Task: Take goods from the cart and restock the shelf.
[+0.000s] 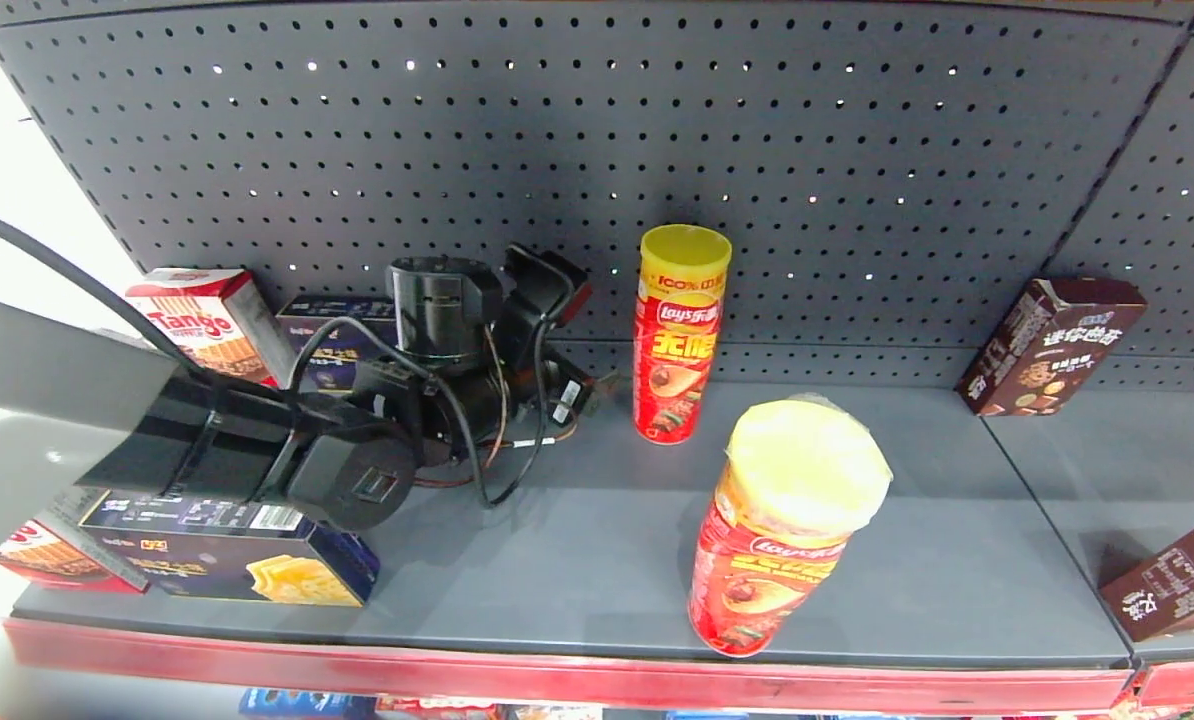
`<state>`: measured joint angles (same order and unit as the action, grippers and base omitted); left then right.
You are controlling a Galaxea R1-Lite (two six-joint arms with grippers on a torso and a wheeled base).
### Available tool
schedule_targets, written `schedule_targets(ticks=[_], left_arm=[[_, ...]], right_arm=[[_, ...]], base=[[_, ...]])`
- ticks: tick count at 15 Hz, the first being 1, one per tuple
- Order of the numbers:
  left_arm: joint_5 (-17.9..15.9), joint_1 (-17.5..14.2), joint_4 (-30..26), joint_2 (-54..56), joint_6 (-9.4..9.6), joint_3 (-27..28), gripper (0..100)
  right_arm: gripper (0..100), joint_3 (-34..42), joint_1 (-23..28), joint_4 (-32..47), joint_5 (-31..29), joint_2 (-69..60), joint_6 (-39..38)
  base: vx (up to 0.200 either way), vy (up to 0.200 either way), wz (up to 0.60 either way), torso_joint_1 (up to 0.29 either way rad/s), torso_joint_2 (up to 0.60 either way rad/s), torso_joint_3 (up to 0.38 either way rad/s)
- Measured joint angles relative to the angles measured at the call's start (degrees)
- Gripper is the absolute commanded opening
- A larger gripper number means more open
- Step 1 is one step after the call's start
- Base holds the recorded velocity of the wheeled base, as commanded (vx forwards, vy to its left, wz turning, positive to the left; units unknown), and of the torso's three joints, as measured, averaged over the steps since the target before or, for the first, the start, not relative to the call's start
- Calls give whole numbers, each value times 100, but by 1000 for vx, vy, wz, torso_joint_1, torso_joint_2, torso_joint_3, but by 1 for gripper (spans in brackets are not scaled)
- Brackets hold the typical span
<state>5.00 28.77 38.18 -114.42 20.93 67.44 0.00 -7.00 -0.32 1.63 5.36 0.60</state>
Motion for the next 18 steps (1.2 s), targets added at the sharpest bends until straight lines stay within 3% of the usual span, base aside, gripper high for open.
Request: schedule_targets(ticks=[3,6,8,10,16,18], left_arm=[[617,2,-74,566,17,-368,100],[978,66,-24,1359,20,-1276,100],[1022,111,572,1790,116,-1992,100],[969,151,752,2161,189,-2425,100],[940,140,642,2981,60,-2954,100],[917,135,642,3060,11,-2987,100]], right_arm=[[100,0,0,0,2,0,0],[100,0,0,-1,2,0,0],[100,0,0,0,0,0,2],[100,0,0,0,0,0,0],[100,-27,66,-101,-52,0,-111],[100,-581,69,-132,-49,177,-522]], base=[[0,0,0,0,0,0],[0,0,0,0,0,0],[0,0,0,0,0,0],[0,0,0,0,0,0],[0,0,0,0,0,0],[0,0,0,0,0,0]])
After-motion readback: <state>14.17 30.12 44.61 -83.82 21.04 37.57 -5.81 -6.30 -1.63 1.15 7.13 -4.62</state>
